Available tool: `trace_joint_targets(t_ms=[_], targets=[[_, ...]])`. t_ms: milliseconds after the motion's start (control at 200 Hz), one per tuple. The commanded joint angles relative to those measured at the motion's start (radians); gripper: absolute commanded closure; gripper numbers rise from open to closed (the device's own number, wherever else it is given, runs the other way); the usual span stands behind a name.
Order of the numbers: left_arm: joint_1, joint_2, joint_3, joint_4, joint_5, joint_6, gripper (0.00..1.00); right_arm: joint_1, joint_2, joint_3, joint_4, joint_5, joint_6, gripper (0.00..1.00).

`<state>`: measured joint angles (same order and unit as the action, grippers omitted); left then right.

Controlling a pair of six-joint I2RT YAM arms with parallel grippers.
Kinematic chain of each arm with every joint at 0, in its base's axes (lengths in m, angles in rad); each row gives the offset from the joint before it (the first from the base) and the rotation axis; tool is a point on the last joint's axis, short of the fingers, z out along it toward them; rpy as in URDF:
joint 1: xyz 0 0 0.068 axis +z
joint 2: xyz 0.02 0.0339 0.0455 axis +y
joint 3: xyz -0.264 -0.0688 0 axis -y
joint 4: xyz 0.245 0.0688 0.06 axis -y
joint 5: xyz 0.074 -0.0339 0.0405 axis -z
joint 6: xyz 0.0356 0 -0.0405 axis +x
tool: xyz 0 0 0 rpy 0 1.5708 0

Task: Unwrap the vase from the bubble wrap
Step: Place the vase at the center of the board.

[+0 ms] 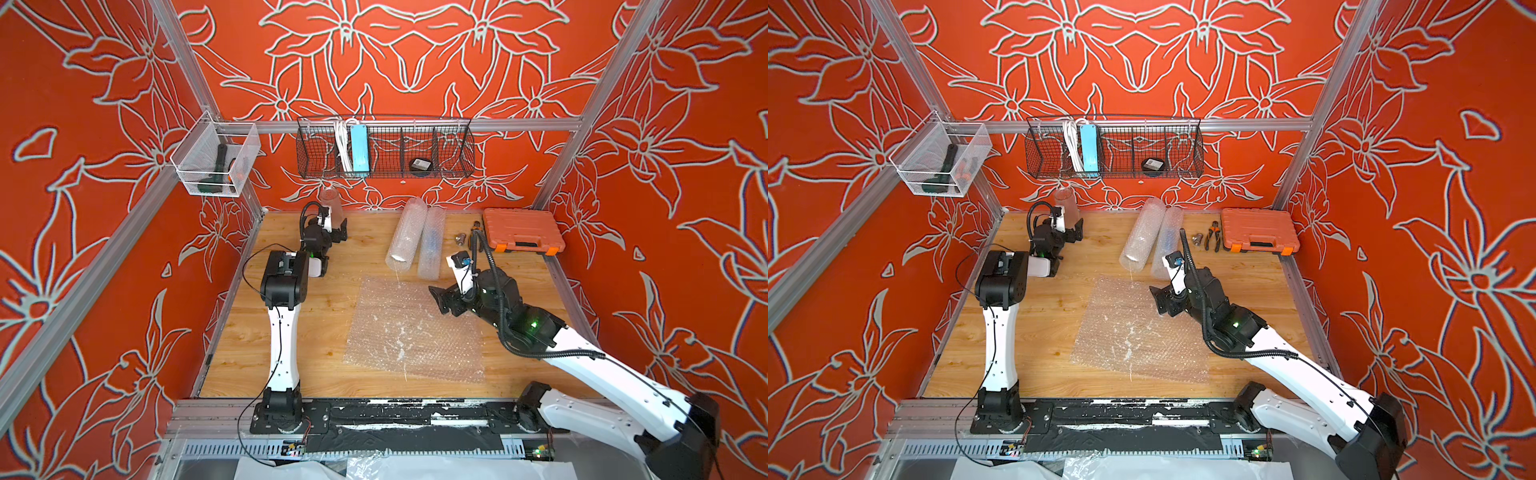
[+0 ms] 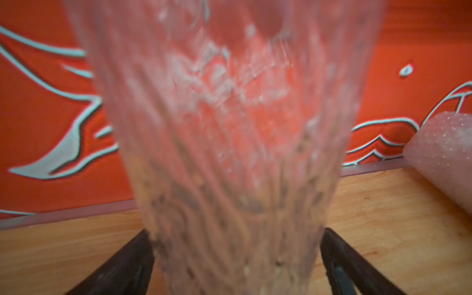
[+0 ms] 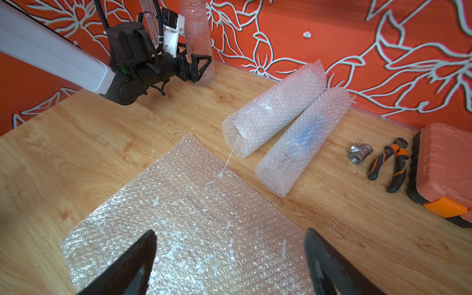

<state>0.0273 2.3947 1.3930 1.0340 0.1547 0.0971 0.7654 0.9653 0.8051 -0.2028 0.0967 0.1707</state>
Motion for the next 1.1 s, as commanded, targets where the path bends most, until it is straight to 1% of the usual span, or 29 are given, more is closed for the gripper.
trace_joint_targets(t_ms=[0,165,395,480,661,761,876,926,1006,1056,1096], targets=[[0.005,-0.076,-0.026,0.049,-0.025,0.015,0.02,-0.003,-0.019,0.000,-0.008,0.011,0.012,0.09],[0.005,-0.113,-0.055,0.047,-0.037,0.019,0.02,-0.004,-0.027,-0.011,-0.015,0.008,0.020,0.10],[0.005,-0.205,-0.128,0.043,-0.060,0.024,0.02,-0.004,-0.057,-0.037,-0.023,0.012,0.029,0.09],[0.005,-0.259,-0.180,0.036,-0.095,0.001,0.02,-0.004,-0.066,-0.044,-0.021,0.019,0.033,0.09],[0.004,-0.402,-0.302,-0.019,-0.172,-0.108,0.02,-0.006,-0.069,-0.060,-0.023,0.038,0.050,0.09],[0.003,-0.501,-0.364,-0.112,-0.219,-0.173,0.02,-0.008,-0.067,-0.067,-0.031,0.053,0.059,0.09],[0.003,-0.621,-0.429,-0.260,-0.232,-0.247,0.02,-0.016,-0.057,-0.071,-0.047,0.064,0.067,0.09],[0.001,-0.669,-0.445,-0.341,-0.218,-0.285,0.02,-0.022,-0.049,-0.073,-0.056,0.063,0.073,0.09],[-0.001,-0.732,-0.454,-0.503,-0.179,-0.391,0.02,-0.039,-0.031,-0.077,-0.068,0.044,0.091,0.10],[-0.003,-0.764,-0.451,-0.618,-0.127,-0.470,0.02,-0.050,-0.017,-0.079,-0.074,0.030,0.107,0.10],[-0.009,-0.780,-0.457,-0.682,-0.061,-0.500,0.02,-0.058,-0.006,-0.086,-0.078,0.016,0.119,0.10]])
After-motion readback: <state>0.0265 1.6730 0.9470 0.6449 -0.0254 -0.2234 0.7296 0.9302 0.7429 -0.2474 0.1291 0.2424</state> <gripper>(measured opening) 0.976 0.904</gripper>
